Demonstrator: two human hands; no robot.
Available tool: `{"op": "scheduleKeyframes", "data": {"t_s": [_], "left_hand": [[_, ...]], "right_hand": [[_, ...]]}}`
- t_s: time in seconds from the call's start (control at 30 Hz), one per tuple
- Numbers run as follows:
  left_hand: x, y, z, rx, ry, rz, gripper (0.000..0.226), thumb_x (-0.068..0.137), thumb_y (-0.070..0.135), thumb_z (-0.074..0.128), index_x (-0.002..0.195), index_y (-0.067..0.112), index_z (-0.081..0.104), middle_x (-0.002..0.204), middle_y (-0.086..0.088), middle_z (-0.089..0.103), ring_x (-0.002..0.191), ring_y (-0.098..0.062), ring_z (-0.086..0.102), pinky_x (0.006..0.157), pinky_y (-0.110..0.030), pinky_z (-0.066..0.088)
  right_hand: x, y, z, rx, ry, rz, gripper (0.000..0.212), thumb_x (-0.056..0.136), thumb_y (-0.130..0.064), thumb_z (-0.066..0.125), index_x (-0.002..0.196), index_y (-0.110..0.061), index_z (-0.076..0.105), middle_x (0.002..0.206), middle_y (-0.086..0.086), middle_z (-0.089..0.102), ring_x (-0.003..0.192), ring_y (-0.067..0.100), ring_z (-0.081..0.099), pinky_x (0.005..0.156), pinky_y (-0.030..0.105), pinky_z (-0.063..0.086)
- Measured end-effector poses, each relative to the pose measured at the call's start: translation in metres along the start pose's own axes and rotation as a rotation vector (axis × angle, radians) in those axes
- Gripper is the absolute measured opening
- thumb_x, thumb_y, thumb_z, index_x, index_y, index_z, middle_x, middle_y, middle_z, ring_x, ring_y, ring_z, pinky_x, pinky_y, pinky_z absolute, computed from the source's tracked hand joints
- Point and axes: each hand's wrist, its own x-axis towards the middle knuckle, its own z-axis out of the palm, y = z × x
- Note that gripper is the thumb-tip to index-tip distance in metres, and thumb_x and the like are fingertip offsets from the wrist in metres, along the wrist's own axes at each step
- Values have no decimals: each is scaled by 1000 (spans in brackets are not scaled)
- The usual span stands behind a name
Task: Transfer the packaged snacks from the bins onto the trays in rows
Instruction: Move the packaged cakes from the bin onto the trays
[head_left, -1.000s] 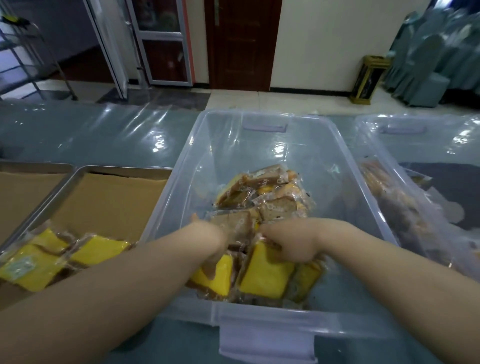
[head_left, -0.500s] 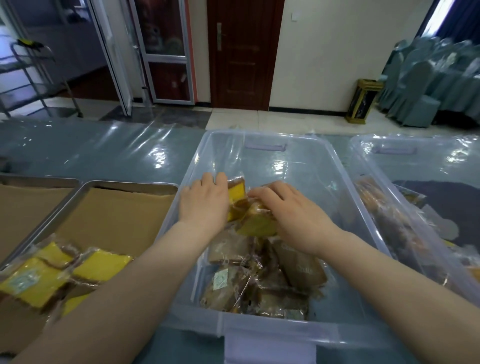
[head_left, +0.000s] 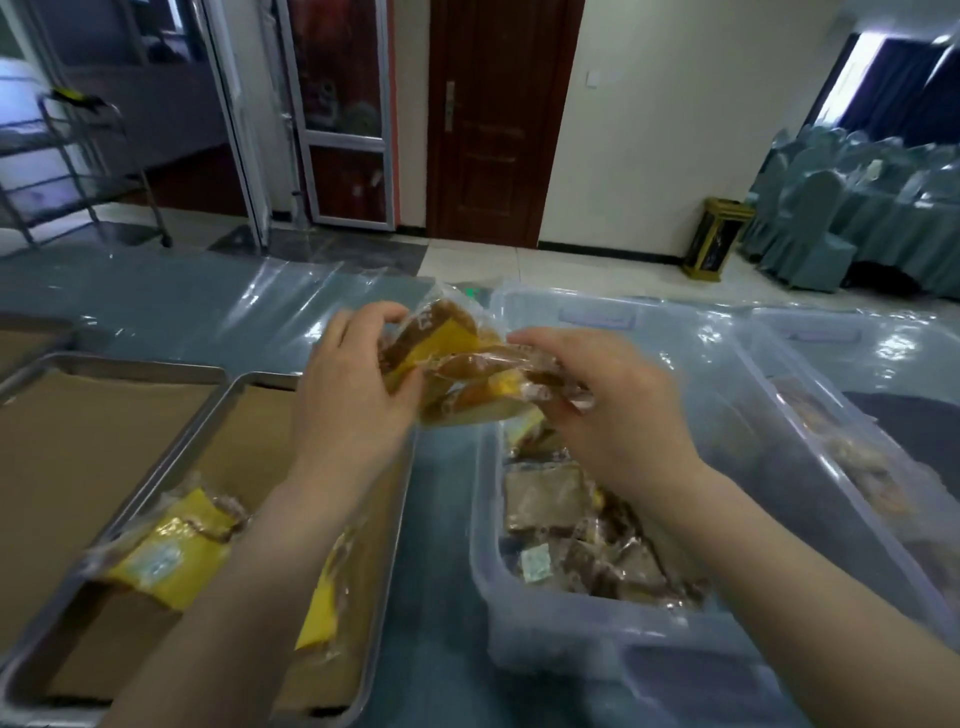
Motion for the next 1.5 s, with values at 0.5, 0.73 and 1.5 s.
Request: {"op": "scheduleKeyframes", "data": {"t_s": [0.5, 0.73, 1.5], "left_hand": [[-106, -233, -101, -163, -197, -707, 48, 87, 15, 62, 129, 23, 40, 111, 10, 54, 100, -14, 54, 80, -38, 48], [-139, -273, -94, -140, -264, -856, 54, 87, 13, 61, 133, 26, 36, 111, 9, 55, 95, -17, 55, 77, -35, 46], [-6, -84, -60, 209, -425, 61, 64, 91, 25, 54, 147, 24, 23, 157, -1, 13, 144, -16, 2, 113, -30, -1]], "right_hand": [[-31, -128, 169, 118, -593, 225, 54, 82, 0, 55, 129, -27, 57, 119, -3, 66, 109, 23, 59, 88, 40, 49], [-87, -155, 249, 145, -490, 484, 59, 83, -1, 60, 135, -27, 48, 142, -6, 47, 128, 20, 43, 106, 38, 38], [35, -68, 64, -40, -489, 291, 51, 93, -35, 57, 140, -23, 44, 150, -4, 37, 141, 13, 24, 100, 8, 7]]}}
